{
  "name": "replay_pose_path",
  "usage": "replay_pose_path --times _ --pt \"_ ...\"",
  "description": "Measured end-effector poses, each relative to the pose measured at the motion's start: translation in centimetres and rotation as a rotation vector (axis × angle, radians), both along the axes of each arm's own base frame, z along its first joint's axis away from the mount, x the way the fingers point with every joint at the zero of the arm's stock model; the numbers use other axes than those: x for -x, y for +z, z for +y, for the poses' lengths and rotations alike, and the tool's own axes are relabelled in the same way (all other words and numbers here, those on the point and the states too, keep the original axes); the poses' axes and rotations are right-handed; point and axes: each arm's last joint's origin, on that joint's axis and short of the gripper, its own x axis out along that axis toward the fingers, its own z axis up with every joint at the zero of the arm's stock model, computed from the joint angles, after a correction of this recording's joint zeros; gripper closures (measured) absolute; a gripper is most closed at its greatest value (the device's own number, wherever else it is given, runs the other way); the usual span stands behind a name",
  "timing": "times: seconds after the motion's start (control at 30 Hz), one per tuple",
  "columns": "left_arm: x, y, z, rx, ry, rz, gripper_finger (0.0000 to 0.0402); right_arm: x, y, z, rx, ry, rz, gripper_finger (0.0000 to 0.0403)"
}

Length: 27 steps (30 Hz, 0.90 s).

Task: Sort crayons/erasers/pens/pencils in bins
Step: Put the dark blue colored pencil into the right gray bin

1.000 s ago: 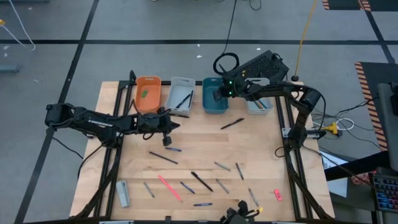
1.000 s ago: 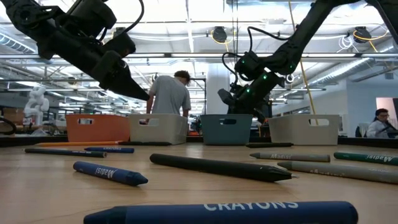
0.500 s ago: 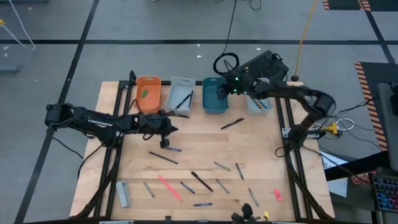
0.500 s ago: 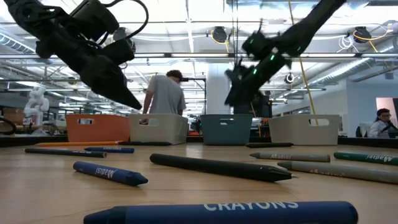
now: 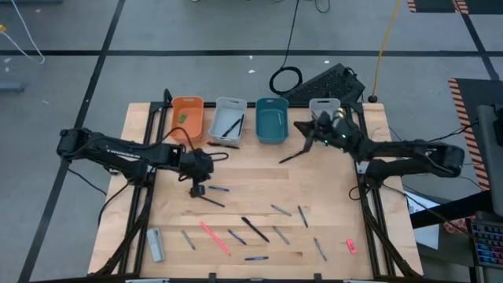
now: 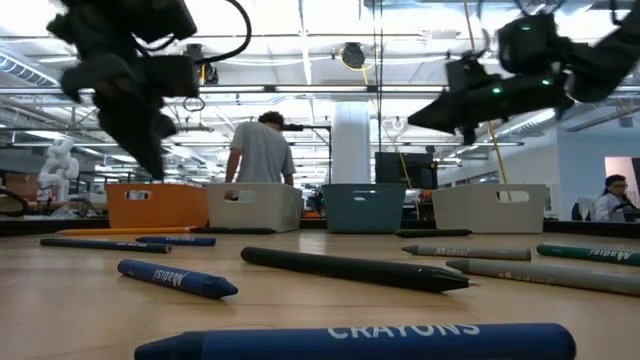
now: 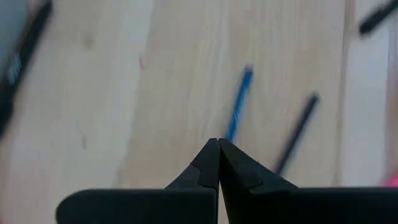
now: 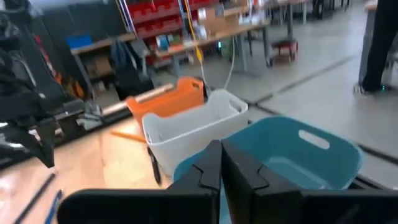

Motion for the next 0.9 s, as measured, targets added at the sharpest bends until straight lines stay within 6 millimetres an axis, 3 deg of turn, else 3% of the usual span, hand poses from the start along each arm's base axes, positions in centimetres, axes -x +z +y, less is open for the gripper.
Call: replay_pose_path --times 0.2,0.33,0.47,0.67,0.9 --pt "1.8 1.1 0.0 0.05 0.174 0.254 0.0399 1.9 -0.8 1.1 0.037 0.001 -0.05 0.0402" --pt "2.3 0.7 0.4 0.117 0.222 0.302 0.0399 2.3 -0.5 1.4 0.063 0.026 -0.069 0.0402" --pt "1.9 0.1 -0.1 0.199 0.156 0.284 0.0397 2.4 0.0 1.7 0.08 0.06 -0.092 0.0402" --pt "1.5 -0.9 -2.5 0.093 -0.02 0.323 0.038 2.5 0.2 1.9 0.101 0.071 -0.1 0.0402" --pt "0.2 -2.5 -4.4 0.0 -0.102 0.307 0.0304 2.4 0.0 1.9 0.104 0.072 -0.078 0.0403"
